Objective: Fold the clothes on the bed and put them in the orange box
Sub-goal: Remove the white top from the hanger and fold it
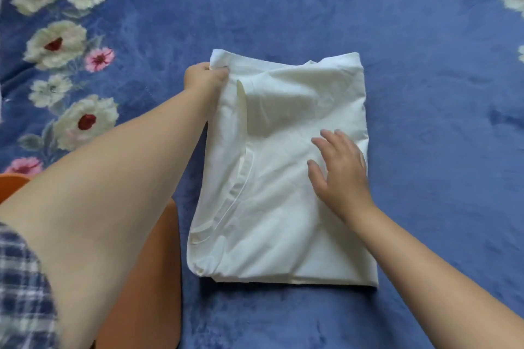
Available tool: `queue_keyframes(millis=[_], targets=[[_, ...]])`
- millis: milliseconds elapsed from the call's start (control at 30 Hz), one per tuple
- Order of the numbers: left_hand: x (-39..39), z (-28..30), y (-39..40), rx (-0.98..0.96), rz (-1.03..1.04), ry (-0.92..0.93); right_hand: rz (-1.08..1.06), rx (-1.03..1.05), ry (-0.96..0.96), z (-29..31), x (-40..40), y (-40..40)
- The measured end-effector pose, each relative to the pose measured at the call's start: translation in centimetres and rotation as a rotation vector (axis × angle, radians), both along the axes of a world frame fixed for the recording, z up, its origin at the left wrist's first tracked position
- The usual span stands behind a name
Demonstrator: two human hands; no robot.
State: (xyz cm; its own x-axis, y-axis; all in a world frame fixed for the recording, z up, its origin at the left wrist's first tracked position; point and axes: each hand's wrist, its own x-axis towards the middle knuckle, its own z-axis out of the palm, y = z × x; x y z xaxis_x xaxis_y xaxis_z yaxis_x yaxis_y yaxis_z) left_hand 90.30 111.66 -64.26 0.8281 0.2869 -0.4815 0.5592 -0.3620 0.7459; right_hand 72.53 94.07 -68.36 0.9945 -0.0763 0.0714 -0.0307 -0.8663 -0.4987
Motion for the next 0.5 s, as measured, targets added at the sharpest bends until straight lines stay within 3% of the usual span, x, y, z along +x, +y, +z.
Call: queue_keyframes(millis=[133,333,500], targets=[[-0.4,-2.1,1.9,0.164,-0.043,-0.129,0.010,-0.097,0.246,0.1,4.2,-1.3],[-1.3,-3.1,2.4,0.351,-0.010,-0.008,0.133,-0.323,0.288,-0.1,9.0,-3.7],[-7.7,-4.3,0.1,0.672,-0.241,-0.254,0.173,-0.428,0.371,-1.2,11.1,-2.9]])
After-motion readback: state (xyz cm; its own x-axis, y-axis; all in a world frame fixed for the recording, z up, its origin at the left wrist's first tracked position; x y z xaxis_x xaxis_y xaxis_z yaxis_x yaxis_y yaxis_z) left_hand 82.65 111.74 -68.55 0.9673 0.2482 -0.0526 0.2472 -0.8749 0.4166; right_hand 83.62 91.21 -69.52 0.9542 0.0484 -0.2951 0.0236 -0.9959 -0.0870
